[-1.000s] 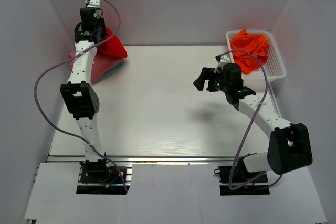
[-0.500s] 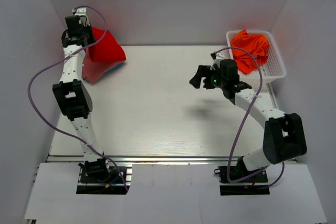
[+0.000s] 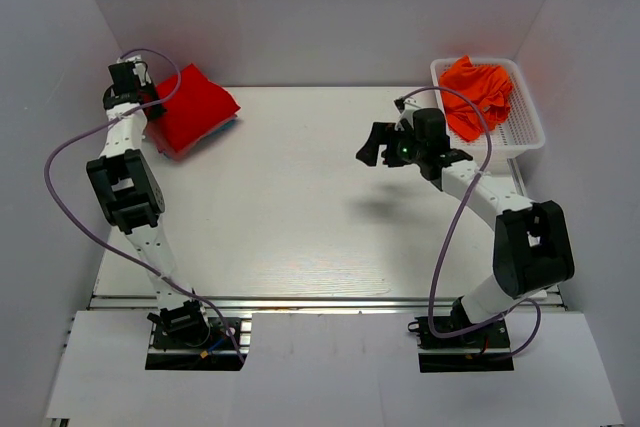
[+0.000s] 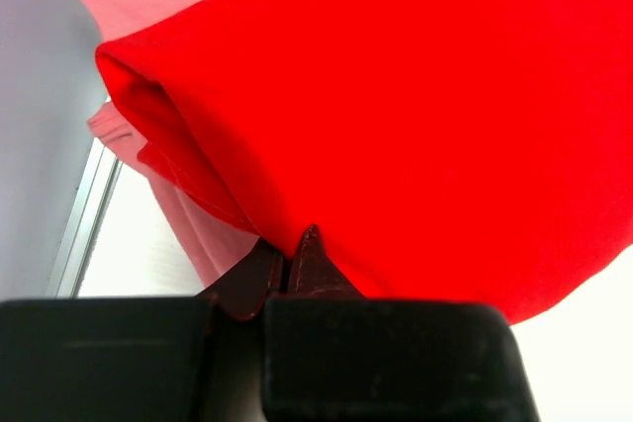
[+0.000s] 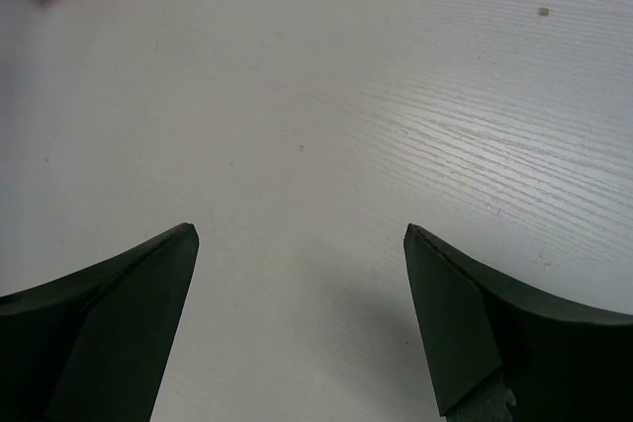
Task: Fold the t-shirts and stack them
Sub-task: Put the neatly folded tshirt into the corner of the board with the left arm
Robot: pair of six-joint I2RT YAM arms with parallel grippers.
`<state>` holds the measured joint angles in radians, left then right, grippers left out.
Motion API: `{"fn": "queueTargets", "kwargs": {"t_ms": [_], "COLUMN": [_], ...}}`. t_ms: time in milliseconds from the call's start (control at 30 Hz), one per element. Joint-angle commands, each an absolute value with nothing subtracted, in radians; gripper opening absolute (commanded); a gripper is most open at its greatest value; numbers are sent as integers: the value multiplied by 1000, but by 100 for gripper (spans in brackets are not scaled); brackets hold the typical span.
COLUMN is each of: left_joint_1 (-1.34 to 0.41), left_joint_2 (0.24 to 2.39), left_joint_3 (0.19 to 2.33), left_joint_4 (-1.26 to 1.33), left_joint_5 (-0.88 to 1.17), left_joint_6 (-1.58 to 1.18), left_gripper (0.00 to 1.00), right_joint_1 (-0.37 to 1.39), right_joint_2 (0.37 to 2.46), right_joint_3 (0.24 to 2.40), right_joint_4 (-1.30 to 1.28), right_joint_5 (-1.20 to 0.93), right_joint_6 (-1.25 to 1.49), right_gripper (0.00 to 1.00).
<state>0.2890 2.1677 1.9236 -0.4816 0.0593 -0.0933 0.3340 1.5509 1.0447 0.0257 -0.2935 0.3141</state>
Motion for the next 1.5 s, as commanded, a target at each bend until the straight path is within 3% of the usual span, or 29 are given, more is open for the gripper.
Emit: {"fn": "queueTargets", "kwargs": {"t_ms": [0, 133, 233, 267, 433, 667, 767, 867, 1067, 1267, 1467], "left_joint_1": [307, 325, 334, 334, 334, 322, 313, 313, 337, 359, 380], "left_joint_2": [2150, 2193, 2194, 2194, 2131, 1996, 1985, 1974, 2160, 2299, 2408], "left_joint_3": [1937, 2020, 2057, 2057, 2066, 1990, 1990, 1939, 2052, 2109, 2114], "left_joint_4": [-468, -529, -578, -587, -623, -534, -479, -352, -334, -336, -227], "left_joint_5": [66, 51, 6, -8, -90, -35, 102, 420, 587, 520, 591], "left_joint_6": [-120, -132, -155, -164, -193, -221, -195, -147, -178, -190, -199], "left_gripper": [0, 3, 92, 100, 100, 100, 100, 100, 100, 100, 100], "right_joint_1": [331, 328, 330, 333, 331, 330, 330, 330, 330, 330, 331], "right_joint_2": [1565, 1586, 1592, 1594, 1589, 1583, 1586, 1588, 1582, 1580, 1617], "right_joint_3": [1098, 1111, 1118, 1120, 1121, 1098, 1094, 1095, 1094, 1094, 1129], "right_joint_4": [31, 25, 23, 21, 28, 43, 48, 49, 23, 2, -47], "right_joint_5": [-327, -342, -345, -348, -350, -371, -376, -380, -357, -307, -319], "right_joint_6": [314, 321, 321, 321, 321, 334, 336, 336, 328, 313, 304], "right_gripper": [90, 90, 90, 90, 90, 90, 90, 90, 90, 90, 90]}}
